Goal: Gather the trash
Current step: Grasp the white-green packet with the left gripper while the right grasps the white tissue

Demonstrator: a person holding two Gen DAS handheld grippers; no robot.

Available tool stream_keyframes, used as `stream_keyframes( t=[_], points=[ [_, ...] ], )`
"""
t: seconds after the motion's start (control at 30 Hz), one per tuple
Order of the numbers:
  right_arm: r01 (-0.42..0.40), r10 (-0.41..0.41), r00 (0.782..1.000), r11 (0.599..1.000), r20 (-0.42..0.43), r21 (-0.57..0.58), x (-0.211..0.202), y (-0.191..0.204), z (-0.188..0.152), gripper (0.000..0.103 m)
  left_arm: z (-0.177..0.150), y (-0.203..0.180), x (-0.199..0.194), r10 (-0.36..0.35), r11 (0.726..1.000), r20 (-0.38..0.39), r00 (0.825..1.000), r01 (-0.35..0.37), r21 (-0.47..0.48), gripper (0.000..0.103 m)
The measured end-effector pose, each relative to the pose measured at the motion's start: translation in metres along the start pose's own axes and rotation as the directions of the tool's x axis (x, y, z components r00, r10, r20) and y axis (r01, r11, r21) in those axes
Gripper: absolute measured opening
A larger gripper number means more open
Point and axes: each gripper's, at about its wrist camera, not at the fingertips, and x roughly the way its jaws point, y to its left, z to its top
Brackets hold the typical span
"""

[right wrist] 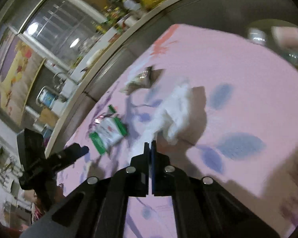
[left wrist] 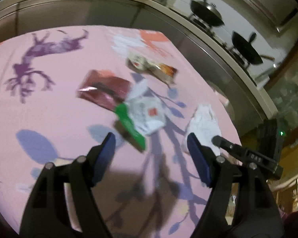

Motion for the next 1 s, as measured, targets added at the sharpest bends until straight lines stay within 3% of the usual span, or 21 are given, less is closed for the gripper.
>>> stream_keyframes(
  t=[0.1,0.2,0.37,0.43,0.53,0.6,0.63,0.73,0.8,0.93,1.0],
  points=[
    [0.019,-0.019,1.0,1.0,0.009,0.011,-0.009,-0.01,-0.006,0.0,-0.003,-0.004,0.013,0.041,0.999,-0.03,0.999,-0.041,0.01,0.071],
    [0.015,-0.015,1.0,0.999,-0.001,0.044,-0.006,-0.017,-0.009,0.0,0.0,0.009,0.017,0.058,0.996,-0.038,0.998,-0.06,-0.061,0.071],
    [-0.017,0.021,0.999,0.994,-0.035,0.105,0.002,-0.026,-0.013,0.0,0.011,0.036,0.024,0.01,0.98,-0.034,0.999,-0.016,-0.2,0.071],
    [-0.016,0.021,0.999,0.993,-0.038,0.117,0.003,-0.027,-0.014,0.0,0.017,0.039,0.028,-0.006,0.975,-0.03,1.0,-0.001,-0.222,0.063],
    [0.004,-0.002,1.0,0.996,-0.022,0.088,-0.001,-0.026,-0.014,0.001,0.023,0.039,0.041,-0.048,0.971,-0.054,0.997,0.034,-0.235,0.041],
    [0.014,-0.013,1.0,0.997,-0.017,0.073,-0.004,-0.025,-0.014,0.001,0.024,0.037,0.048,-0.047,0.973,-0.072,0.996,0.029,-0.229,0.012],
    [0.016,-0.015,1.0,0.997,-0.015,0.07,-0.004,-0.025,-0.014,0.001,0.022,0.037,0.051,-0.056,0.971,-0.087,0.995,0.034,-0.236,0.005],
    [0.022,-0.021,1.0,0.999,-0.012,0.049,-0.004,-0.025,-0.012,0.005,0.014,0.033,0.051,-0.082,0.967,-0.076,0.994,0.061,-0.248,0.005],
    [0.018,-0.018,1.0,0.999,-0.008,0.042,-0.004,-0.026,-0.011,0.015,0.005,0.023,0.046,-0.114,0.969,-0.084,0.99,0.092,-0.231,0.005],
    [-0.006,0.005,0.999,1.0,0.049,0.012,-0.011,-0.022,-0.01,0.062,-0.013,0.006,0.039,-0.16,0.972,-0.11,0.981,0.137,-0.192,0.005],
    [0.03,-0.028,0.998,0.999,0.053,-0.032,-0.01,-0.015,-0.008,0.065,-0.021,-0.005,0.038,-0.172,0.975,-0.13,0.977,0.149,-0.165,0.005]
  ],
)
